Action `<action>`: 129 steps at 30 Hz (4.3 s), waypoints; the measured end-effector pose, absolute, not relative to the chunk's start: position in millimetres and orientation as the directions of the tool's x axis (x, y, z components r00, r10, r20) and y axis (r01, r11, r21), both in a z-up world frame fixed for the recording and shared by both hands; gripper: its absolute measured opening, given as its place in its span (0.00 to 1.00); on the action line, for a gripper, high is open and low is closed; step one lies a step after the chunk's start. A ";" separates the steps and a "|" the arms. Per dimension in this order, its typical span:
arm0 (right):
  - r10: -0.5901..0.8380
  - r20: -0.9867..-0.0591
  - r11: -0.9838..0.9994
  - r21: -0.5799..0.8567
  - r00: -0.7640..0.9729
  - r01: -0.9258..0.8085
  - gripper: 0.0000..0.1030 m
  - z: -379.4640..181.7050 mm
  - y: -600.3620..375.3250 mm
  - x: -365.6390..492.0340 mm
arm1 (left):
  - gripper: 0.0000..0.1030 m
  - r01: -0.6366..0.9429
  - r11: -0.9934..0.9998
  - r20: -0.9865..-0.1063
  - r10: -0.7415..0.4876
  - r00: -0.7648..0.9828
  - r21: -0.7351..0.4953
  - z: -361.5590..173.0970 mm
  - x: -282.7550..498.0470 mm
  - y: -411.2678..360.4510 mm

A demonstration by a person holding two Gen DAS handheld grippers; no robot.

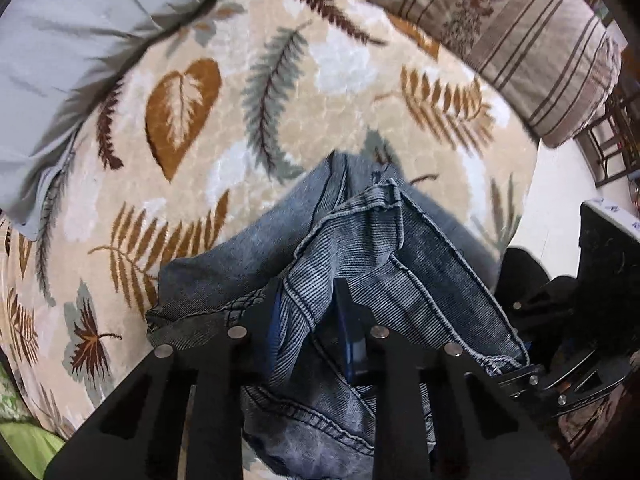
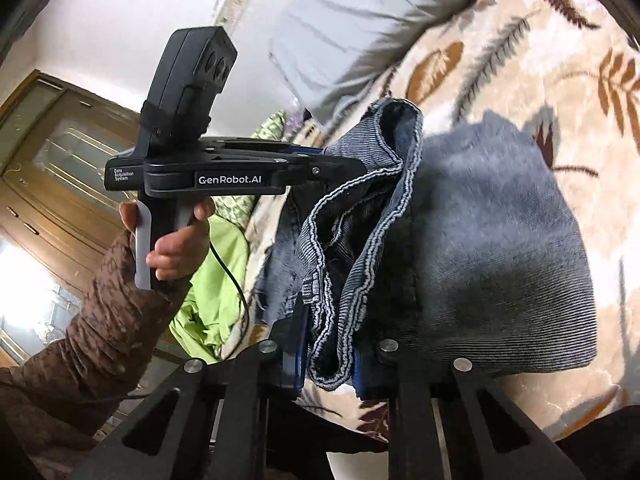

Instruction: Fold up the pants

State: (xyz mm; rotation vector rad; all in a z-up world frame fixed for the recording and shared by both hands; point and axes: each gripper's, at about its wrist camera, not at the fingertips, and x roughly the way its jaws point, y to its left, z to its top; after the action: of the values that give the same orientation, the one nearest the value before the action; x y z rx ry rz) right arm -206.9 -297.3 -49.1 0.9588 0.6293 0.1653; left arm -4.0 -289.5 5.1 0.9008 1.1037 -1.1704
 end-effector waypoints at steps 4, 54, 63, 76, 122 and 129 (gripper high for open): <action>0.363 -0.400 0.568 0.811 0.841 0.140 0.16 -42.4 -310.7 -216.9 | 0.21 0.978 0.209 -0.961 -0.274 0.041 -0.018 18.0 -13.4 -302.4; 0.258 -0.637 0.653 0.669 0.726 0.355 0.04 -81.1 -410.6 -143.4 | 0.52 0.606 0.748 -0.924 -0.379 0.055 -0.271 -33.6 12.7 -179.3; 0.197 -0.747 0.773 0.517 0.635 0.368 0.04 -104.3 -395.2 -131.4 | 0.65 0.537 0.806 -0.942 -0.330 0.059 -0.249 -74.8 18.5 -176.5; 0.219 -0.719 0.728 0.571 0.660 0.380 0.09 -106.7 -398.8 -138.0 | 0.71 0.574 0.803 -0.930 -0.320 0.183 -0.163 -70.7 5.0 -180.2; 0.302 -0.697 0.749 0.596 0.650 0.290 0.26 -61.6 -383.5 -157.2 | 0.74 0.520 0.750 -0.881 -0.472 -0.009 -0.408 -46.7 -11.6 -130.0; 0.156 -0.818 0.866 0.383 0.554 0.322 0.23 -83.9 -361.1 -162.1 | 0.88 0.600 0.762 -0.922 -0.375 0.100 -0.245 -78.0 -43.1 -135.9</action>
State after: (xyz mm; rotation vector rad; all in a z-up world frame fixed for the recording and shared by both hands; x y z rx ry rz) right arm -162.1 -361.1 -83.9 0.5374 0.9920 -0.1038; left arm -43.1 -135.9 -78.0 0.2122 1.2814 -0.7285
